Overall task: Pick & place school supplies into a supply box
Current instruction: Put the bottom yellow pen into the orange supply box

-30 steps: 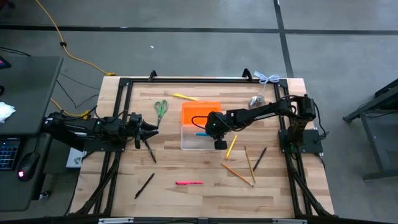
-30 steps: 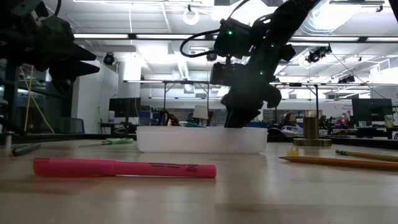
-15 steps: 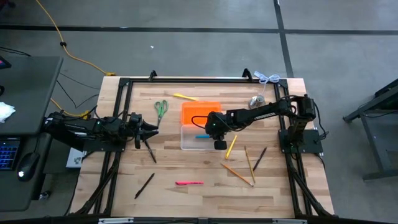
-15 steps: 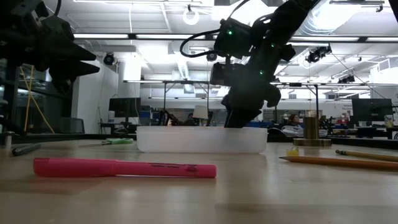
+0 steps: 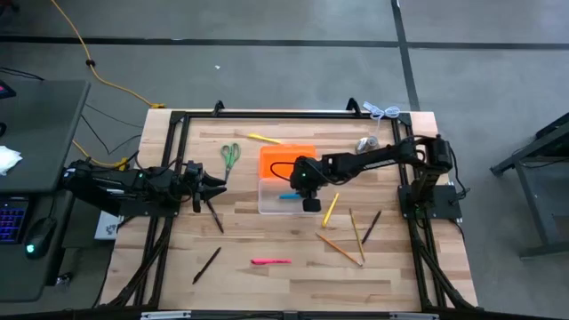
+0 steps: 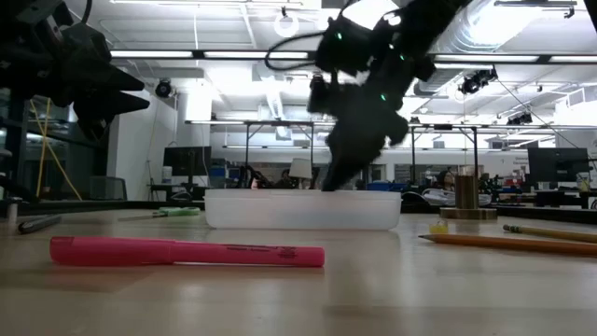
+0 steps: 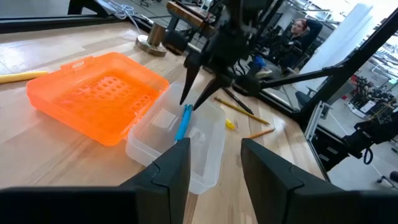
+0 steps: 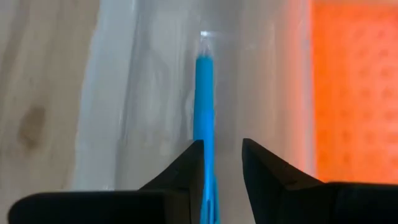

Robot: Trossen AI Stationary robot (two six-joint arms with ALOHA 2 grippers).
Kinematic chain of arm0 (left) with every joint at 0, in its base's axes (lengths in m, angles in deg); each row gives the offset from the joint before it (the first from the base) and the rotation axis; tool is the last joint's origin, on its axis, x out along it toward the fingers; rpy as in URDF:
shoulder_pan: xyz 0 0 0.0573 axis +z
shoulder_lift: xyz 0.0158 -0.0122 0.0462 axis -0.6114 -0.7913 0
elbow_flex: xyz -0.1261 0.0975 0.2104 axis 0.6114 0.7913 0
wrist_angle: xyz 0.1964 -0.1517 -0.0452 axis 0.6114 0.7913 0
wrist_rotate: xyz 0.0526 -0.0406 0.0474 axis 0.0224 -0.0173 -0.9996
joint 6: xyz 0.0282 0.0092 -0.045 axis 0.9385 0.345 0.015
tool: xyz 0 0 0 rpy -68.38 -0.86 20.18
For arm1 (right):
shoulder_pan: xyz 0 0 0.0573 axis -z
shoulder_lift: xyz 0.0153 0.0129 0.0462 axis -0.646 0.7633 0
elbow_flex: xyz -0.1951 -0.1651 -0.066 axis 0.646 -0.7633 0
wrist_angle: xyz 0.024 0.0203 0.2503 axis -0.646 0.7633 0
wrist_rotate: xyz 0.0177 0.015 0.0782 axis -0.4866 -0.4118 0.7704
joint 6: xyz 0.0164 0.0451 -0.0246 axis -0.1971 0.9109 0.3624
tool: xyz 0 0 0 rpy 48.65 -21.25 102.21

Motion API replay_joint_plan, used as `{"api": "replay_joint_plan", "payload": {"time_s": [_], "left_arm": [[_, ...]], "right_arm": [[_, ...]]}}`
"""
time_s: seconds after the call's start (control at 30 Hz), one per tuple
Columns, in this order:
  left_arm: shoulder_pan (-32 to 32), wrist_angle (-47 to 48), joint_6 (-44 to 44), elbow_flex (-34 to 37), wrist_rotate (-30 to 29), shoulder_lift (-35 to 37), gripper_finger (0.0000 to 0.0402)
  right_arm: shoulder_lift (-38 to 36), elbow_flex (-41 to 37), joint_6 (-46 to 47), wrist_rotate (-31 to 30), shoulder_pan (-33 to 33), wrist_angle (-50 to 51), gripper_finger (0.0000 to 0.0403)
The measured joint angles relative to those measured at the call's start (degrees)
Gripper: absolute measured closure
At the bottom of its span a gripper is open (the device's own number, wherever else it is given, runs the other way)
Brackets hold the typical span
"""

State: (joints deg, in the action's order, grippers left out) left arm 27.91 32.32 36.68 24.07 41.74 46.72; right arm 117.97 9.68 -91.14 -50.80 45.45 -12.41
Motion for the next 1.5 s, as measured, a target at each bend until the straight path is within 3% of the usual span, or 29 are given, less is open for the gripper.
{"api": "replay_joint_plan", "payload": {"time_s": [0.63,1.07,1.3,1.5], "left_arm": [[0.0,0.0,0.0,0.0,0.0,0.0,0.0229],[0.0,0.0,0.0,0.0,0.0,0.0,0.0229],[0.0,0.0,0.0,0.0,0.0,0.0,0.0229],[0.0,0.0,0.0,0.0,0.0,0.0,0.0229]], "right_arm": [[0.0,19.6,-5.9,-0.1,0.0,10.0,0.0318],[-0.2,20.5,-5.9,0.7,0.0,16.6,0.0318],[-1.6,20.5,-7.4,8.7,0.0,26.1,0.0318],[-3.8,20.5,-10.5,9.2,-0.7,35.0,0.0318]]}}
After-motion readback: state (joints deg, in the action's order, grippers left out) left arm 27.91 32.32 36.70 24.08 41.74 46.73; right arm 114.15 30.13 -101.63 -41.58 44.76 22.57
